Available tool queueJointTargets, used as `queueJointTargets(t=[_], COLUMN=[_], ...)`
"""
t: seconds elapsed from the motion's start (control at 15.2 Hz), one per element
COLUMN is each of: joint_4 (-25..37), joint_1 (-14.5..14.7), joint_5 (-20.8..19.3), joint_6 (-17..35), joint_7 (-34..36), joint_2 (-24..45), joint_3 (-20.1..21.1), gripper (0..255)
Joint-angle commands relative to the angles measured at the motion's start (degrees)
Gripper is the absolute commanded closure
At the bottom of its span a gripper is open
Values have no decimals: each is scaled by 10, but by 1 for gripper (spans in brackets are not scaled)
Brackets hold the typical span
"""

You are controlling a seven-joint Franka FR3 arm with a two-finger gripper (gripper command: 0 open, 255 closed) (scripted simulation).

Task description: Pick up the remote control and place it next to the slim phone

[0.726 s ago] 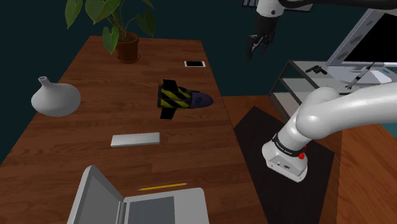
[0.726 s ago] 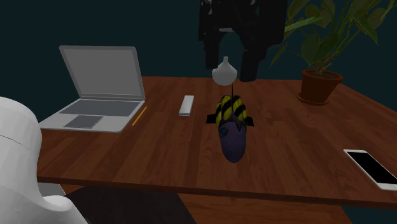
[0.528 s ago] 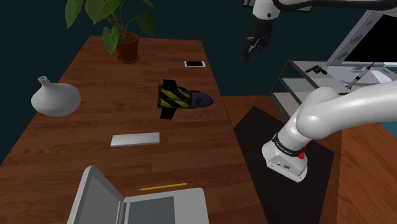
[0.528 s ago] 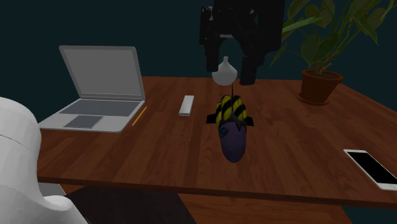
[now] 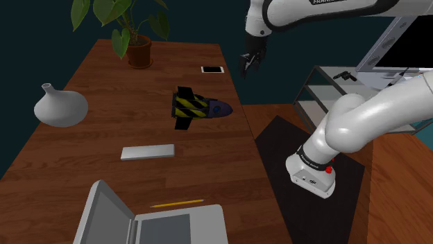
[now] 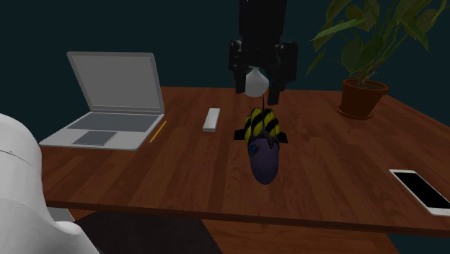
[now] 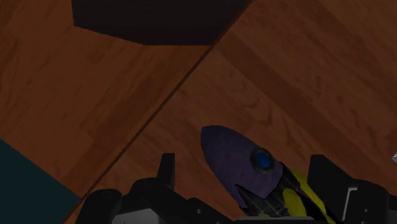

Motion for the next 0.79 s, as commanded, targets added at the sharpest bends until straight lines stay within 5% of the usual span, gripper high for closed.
queueJointTargets(t=[0.0, 0.73], joint_4=[9, 84], joint_1=[11, 66], joint_5=[6, 23], joint_6=[26, 145], joint_7=[-3, -11], joint_2=[33, 221], joint_3=[8, 61], gripper=[0, 0])
